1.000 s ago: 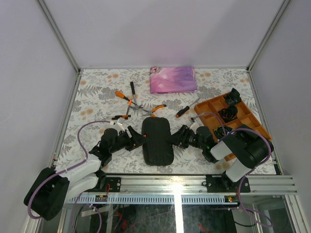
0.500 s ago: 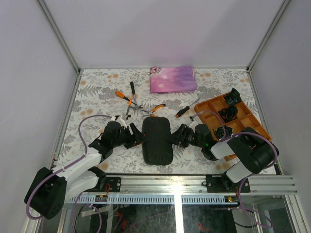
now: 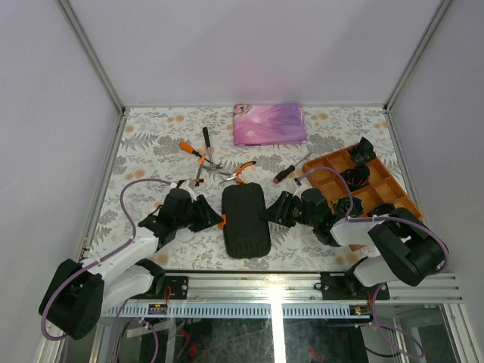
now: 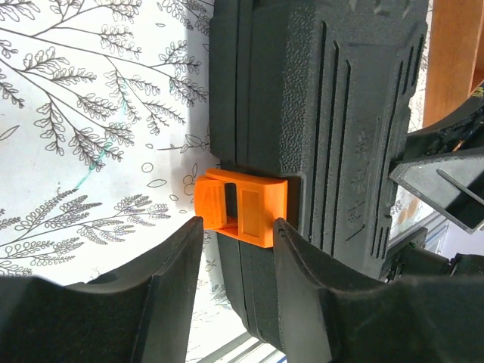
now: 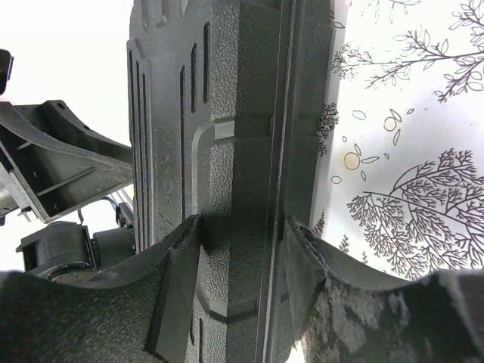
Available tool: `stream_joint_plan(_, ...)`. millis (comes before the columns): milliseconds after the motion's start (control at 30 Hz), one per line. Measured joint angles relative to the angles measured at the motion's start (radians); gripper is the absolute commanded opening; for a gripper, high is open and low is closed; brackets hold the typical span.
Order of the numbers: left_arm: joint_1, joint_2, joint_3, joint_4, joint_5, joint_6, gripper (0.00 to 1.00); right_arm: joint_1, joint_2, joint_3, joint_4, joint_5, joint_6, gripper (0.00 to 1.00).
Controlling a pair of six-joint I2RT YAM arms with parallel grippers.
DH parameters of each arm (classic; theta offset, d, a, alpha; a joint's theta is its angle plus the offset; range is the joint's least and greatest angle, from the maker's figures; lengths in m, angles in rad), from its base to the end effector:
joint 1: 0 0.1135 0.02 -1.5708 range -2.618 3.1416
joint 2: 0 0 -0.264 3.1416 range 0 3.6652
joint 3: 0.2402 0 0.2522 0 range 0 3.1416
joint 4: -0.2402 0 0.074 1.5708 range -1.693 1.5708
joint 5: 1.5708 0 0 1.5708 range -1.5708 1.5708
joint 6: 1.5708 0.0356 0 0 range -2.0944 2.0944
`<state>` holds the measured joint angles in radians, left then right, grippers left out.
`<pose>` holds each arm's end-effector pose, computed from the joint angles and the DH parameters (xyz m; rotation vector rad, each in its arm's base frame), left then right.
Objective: Sort the tools into containers
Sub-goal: Open the storage box at the center of the board.
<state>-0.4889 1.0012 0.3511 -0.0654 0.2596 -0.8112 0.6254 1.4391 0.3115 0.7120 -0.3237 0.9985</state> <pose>0.1641 -0.0977 0.1642 -0.2491 2.4406 -0.9300 0.1905 0.1515 0.1361 0.1800 2.2303 1.3022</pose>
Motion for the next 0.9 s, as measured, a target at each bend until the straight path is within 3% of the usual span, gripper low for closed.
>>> stream_joint_plan(400,0.001,0.008,0.0,-0.003,-0.043,-0.002,0.41,0.0,-0.01,0.016,-0.045,0.001,-0.018,0.31)
stream_joint_plan(900,0.001,-0.102,-0.021,0.035,-0.031,-0.018,0.65,0.0,-0.131,0.1,-0.313,0.081,-0.148,0.41)
